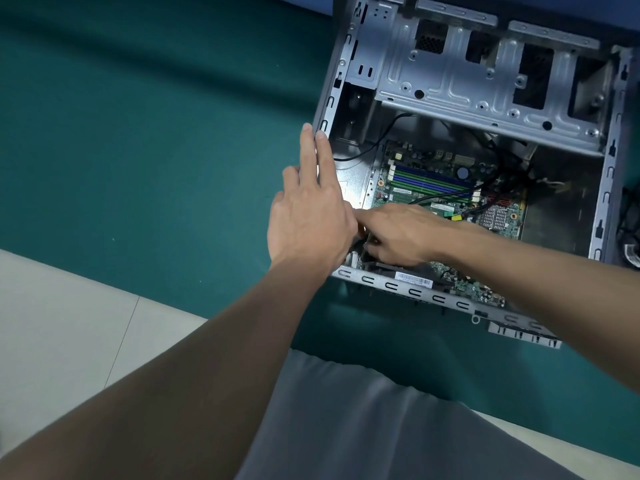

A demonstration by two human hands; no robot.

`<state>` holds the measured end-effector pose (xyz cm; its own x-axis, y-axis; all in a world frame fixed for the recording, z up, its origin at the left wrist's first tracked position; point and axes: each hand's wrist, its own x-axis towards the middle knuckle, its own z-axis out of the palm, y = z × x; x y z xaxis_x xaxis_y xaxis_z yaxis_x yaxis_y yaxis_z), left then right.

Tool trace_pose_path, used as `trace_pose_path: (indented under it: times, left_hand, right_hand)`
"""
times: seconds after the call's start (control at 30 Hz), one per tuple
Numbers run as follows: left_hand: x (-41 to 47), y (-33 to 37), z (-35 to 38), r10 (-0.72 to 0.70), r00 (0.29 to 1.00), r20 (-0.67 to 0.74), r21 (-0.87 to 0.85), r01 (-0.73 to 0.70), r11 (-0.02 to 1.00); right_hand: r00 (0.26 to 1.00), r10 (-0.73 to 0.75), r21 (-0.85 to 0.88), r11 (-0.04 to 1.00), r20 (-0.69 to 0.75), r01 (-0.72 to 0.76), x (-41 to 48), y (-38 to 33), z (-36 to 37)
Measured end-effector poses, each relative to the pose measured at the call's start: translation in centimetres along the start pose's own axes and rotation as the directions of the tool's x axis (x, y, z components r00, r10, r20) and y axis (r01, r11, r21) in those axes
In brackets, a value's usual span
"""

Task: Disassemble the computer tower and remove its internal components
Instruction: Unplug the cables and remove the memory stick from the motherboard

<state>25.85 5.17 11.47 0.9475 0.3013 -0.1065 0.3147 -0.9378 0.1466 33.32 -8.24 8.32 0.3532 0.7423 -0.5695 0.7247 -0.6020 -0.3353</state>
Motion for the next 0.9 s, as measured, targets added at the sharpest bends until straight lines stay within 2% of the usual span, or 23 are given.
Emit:
trace_pose_path:
  times: [0.07,0.17,0.3,0.47,0.67,0.9]
  left_hand:
    - [0.0,0.0,0.1,0.003,1.0,-0.001,0.005,-0.003,1.0]
    - [0.0,0.0,0.2,0.001,1.0,-0.001,0.011,-0.001,1.0]
    - [0.0,0.1,0.2,0.0,1.0,-0.004,0.013,0.0,1.0]
    - [0.0,0.1,0.2,0.003,1.0,-0.003,0.012,-0.003,1.0]
    - [0.0,0.1,0.1,0.001,1.0,-0.005,0.008,-0.001,1.0]
    - [0.0,0.0,0.2,-0.003,1.0,-0.006,0.004,0.003,1.0]
  right_hand:
    - [0.999,0.013,-0.072,0.997,-0.036,-0.016,0.0,0.0,0.4]
    - [0.996,0.007,-0.055,0.998,-0.085,-0.011,-0.1,0.0,0.8]
    - [1.0,-0.006,-0.005,1.0,0.02,0.006,-0.2,-0.5,0.3]
    - [0.998,0.032,-0.147,0.988,-0.051,-0.04,-0.7,-0.6,0.5]
    - [1.0,-0.008,-0.004,1.0,-0.001,0.008,-0.7,-0.6,-0.1]
    - [0.996,0.076,-0.171,0.982,-0.049,-0.083,-0.7,-1.0,-0.6]
